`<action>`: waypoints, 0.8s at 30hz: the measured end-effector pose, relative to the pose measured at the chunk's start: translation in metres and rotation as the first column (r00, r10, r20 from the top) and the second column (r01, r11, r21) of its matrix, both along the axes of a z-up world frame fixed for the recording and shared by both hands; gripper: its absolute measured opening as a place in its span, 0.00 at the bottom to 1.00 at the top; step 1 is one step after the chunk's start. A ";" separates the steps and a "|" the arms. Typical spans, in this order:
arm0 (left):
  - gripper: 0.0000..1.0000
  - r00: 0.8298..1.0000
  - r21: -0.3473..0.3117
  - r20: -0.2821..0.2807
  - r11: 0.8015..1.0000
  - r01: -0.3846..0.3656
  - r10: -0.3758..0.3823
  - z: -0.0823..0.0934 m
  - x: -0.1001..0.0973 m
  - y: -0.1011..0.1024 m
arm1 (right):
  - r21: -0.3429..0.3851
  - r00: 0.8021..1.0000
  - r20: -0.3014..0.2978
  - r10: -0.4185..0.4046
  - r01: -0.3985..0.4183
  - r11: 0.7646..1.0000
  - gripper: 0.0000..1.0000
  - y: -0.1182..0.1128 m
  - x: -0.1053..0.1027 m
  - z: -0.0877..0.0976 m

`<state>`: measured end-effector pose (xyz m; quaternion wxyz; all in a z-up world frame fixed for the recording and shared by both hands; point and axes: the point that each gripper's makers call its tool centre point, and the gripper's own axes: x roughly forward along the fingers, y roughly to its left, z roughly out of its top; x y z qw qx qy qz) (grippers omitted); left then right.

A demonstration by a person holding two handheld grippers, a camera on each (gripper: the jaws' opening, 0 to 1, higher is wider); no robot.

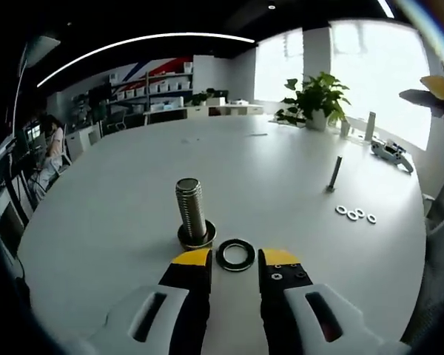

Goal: Place the washer onto the threaded stud by aligning its center hole with the stud, sliding it down to the base, and recovering from edge contact or off-axis alignment until the washer reaches the visible bottom stop.

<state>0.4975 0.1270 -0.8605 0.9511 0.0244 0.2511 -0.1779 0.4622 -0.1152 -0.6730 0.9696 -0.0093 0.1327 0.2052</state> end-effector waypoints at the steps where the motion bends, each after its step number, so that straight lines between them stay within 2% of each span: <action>1: 0.24 1.000 0.008 -0.003 1.000 0.003 -0.003 -0.002 0.000 0.000 | -0.001 1.000 -0.001 -0.001 0.001 1.000 0.68 -0.001 0.000 0.000; 13: 0.25 0.999 0.023 0.001 0.998 0.052 -0.052 -0.007 0.006 -0.010 | 0.003 1.000 -0.007 -0.008 0.009 1.000 0.68 -0.003 0.001 -0.002; 19: 0.24 0.997 0.035 0.003 0.996 0.083 -0.083 0.003 -0.006 -0.022 | -0.003 1.000 -0.011 -0.007 0.007 1.000 0.68 -0.002 0.001 -0.003; 24: 0.24 0.997 0.038 0.018 0.996 0.078 -0.078 0.008 -0.009 -0.025 | -0.002 1.000 -0.012 -0.012 0.012 1.000 0.68 -0.003 0.001 -0.003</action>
